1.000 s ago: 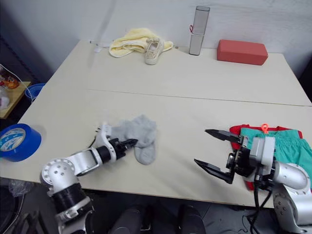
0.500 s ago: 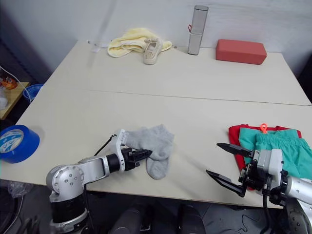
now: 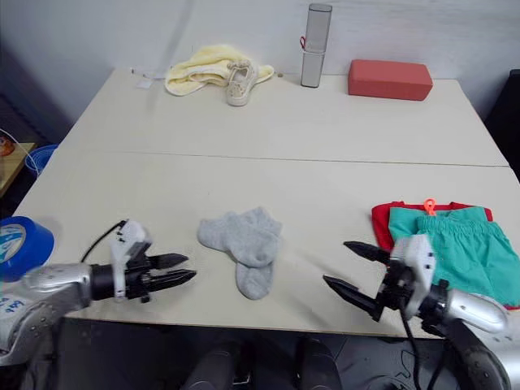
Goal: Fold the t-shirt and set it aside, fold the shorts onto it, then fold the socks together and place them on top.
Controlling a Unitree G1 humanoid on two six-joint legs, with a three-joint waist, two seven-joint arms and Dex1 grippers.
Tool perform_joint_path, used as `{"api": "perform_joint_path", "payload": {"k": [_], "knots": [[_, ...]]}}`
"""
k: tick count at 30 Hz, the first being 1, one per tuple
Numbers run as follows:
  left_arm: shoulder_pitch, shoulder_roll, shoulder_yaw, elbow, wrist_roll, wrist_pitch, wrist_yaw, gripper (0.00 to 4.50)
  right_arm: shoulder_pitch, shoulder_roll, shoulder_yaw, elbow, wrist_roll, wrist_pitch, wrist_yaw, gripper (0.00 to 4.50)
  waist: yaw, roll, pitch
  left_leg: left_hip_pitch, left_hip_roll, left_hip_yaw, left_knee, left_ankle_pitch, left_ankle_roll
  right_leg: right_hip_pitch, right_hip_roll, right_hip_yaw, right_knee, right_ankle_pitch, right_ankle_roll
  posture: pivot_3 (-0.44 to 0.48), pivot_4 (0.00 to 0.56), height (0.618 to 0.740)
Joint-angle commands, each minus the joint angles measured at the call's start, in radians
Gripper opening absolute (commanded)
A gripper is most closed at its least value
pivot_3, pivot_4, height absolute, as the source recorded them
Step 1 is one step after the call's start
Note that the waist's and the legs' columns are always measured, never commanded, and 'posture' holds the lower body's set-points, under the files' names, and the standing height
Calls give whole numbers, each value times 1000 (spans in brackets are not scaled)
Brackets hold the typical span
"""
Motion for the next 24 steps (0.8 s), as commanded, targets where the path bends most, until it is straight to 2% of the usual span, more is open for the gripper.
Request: {"api": "perform_joint_path", "payload": {"k": [1,3,4,6,12,14,20,24], "knots": [[-92,-31,-27,149,88,-257,-83,3688,-46,1,94,-76,27,129,-98,4500,1,0,0,-2,0,0,0,0,0,-1,0,0,0,0,0,0,150,740],[-183,-62,-65,249,120,-342,-121,4294,-86,1,160,-86,14,208,-155,4500,1,0,0,-4,0,0,-1,3,-4,-3,0,-2,0,4,7,0,150,740],[-219,-75,-82,289,128,-388,-155,4294,-103,5,189,-86,5,236,-178,4500,0,-1,0,-5,0,0,0,4,-3,-4,0,-2,0,9,16,0,150,740],[-289,-88,-127,363,137,-435,-236,4294,-135,19,242,-85,-18,259,-204,4500,-4,-1,0,-8,0,0,0,4,-2,-5,0,-3,-1,10,18,0,150,740],[-559,-210,-242,656,242,-518,-253,4294,-263,149,399,-33,-110,347,-360,4500,-6,-3,1,-11,1,0,8,6,6,-4,2,-9,2,10,19,0,150,740],[-699,-277,-309,834,313,-536,-260,4294,-283,202,432,-24,-128,387,-414,4500,-4,-4,2,-10,0,0,10,7,7,-3,1,-9,4,11,20,0,150,740],[-934,-400,-373,1203,436,-553,-228,4294,-306,248,484,-37,-187,459,-496,4500,-8,-9,1,-11,-2,0,16,6,13,-2,-1,-7,6,14,25,0,150,740],[-1026,-470,-393,1375,504,-592,-201,4294,-318,244,499,-49,-221,494,-526,4500,-9,-11,0,-11,-2,0,16,7,14,-2,-1,-7,8,14,25,0,150,740]]}}
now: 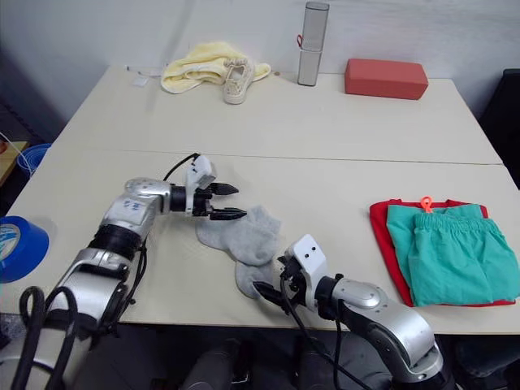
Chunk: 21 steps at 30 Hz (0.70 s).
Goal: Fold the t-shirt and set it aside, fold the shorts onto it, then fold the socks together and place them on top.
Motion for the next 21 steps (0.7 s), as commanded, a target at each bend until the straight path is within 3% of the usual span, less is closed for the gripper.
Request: {"api": "perform_joint_path", "payload": {"k": [1,6,7,10,20,21], "knots": [[-60,-33,-10,102,50,-36,10,4294,5,-8,20,0,-39,50,-33,4500,1,-1,0,0,0,0,0,0,0,0,0,0,0,0,0,0,150,740],[-95,-87,-22,175,95,-52,-6,4294,4,3,22,-16,-23,105,-35,4500,3,-2,-2,0,0,-1,2,-1,1,1,-1,0,1,0,0,0,150,740],[-96,-90,-22,180,100,-54,-14,4115,1,6,25,-16,-23,115,-38,4310,3,-3,-2,0,0,-1,2,-1,1,1,-1,0,1,0,0,0,150,740],[-92,-99,-18,182,110,-71,-27,3383,-10,7,42,-10,-32,132,-38,3501,3,-3,-2,0,0,-1,3,-1,1,1,-1,0,1,0,0,0,150,740],[-33,-110,-42,133,141,-83,-85,207,-19,-6,57,2,-52,151,-14,34,1,-3,-2,0,0,-1,3,-2,1,1,-1,0,1,0,0,0,150,740],[-18,-107,-42,121,141,-78,-88,32,-18,-8,56,3,-54,150,-11,0,1,-3,-2,0,0,-1,3,-2,1,1,-1,0,1,0,0,0,150,740]]}}
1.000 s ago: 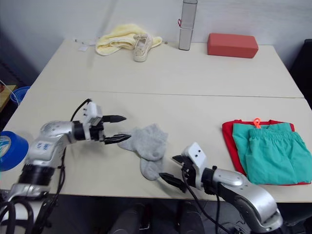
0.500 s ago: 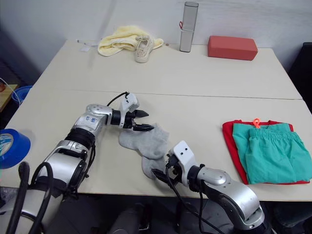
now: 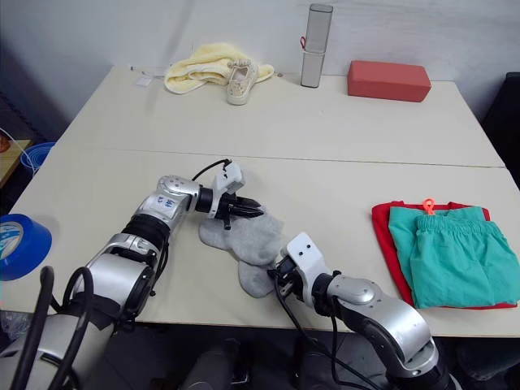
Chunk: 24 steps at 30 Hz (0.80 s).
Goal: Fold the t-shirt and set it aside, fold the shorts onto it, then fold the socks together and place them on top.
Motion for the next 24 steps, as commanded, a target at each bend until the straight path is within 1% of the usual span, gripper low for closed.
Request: {"api": "perform_joint_path", "payload": {"k": [1,4,8,12,16,19,24], "knots": [[64,6,-28,-32,31,24,-26,32,23,-19,25,23,-6,29,22,0,0,0,0,0,0,0,0,0,0,0,0,0,0,0,0,0,150,740],[98,23,-21,-78,25,52,-26,32,20,-34,22,28,-11,18,40,0,-1,0,-1,0,0,0,0,0,0,0,0,0,0,0,0,0,150,740],[150,61,17,-185,6,122,24,32,-5,-80,2,57,-33,-20,78,0,-5,0,-1,0,0,0,0,0,0,1,0,0,0,0,0,0,150,740],[260,121,53,-424,-18,253,69,32,-58,-132,-20,118,-58,-68,130,0,-23,0,-1,1,1,0,0,0,0,1,0,0,1,0,0,0,150,740],[403,156,116,-727,-69,447,167,32,-130,-151,-28,192,-70,-102,174,0,-28,0,-1,2,1,0,1,1,-1,1,0,1,3,0,0,0,150,740],[506,168,157,-926,-105,589,240,32,-180,-156,-11,255,-93,-128,202,0,-26,0,-1,2,1,0,1,1,-1,1,0,1,4,0,0,0,150,740],[616,153,238,-1159,-172,764,359,32,-232,-140,12,337,-151,-173,203,0,-23,1,-1,2,1,0,2,-1,-5,1,-1,2,4,0,0,0,150,740]]}}
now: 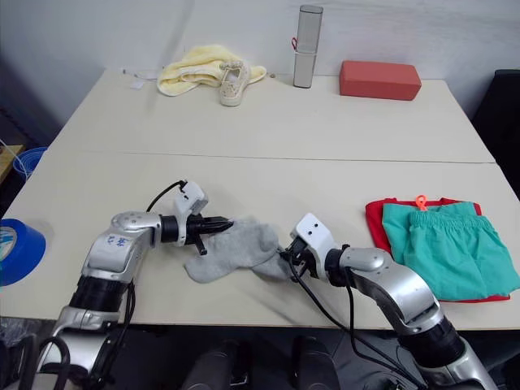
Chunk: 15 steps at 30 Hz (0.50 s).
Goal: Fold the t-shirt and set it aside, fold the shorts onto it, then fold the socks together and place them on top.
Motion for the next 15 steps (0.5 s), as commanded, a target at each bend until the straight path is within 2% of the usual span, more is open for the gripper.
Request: {"api": "perform_joint_path", "payload": {"k": [1,4,8,12,15], "knots": [[49,-7,60,-140,-45,115,88,32,-13,2,10,76,-81,-26,-20,0,1,0,0,0,0,0,0,0,-1,0,0,0,0,0,0,0,150,740],[107,-38,114,-246,-79,186,173,32,-26,27,5,105,-92,-64,-6,0,0,0,0,0,0,0,0,-1,-2,0,0,0,0,0,0,0,150,740],[165,-46,156,-311,-128,214,214,0,-16,30,-59,94,-61,-113,45,956,0,0,0,0,0,0,0,-1,-2,0,0,0,0,0,0,0,150,740],[191,39,156,-300,-151,162,168,1007,35,-45,-175,56,34,-112,171,2413,5,2,1,-1,0,0,-1,-1,-3,-1,1,0,-1,0,0,0,150,740],[181,93,153,-254,-162,79,122,1931,73,-88,-262,30,153,11,225,3464,5,2,2,-1,0,0,-1,-1,-3,-1,0,0,-2,0,0,0,150,740]]}}
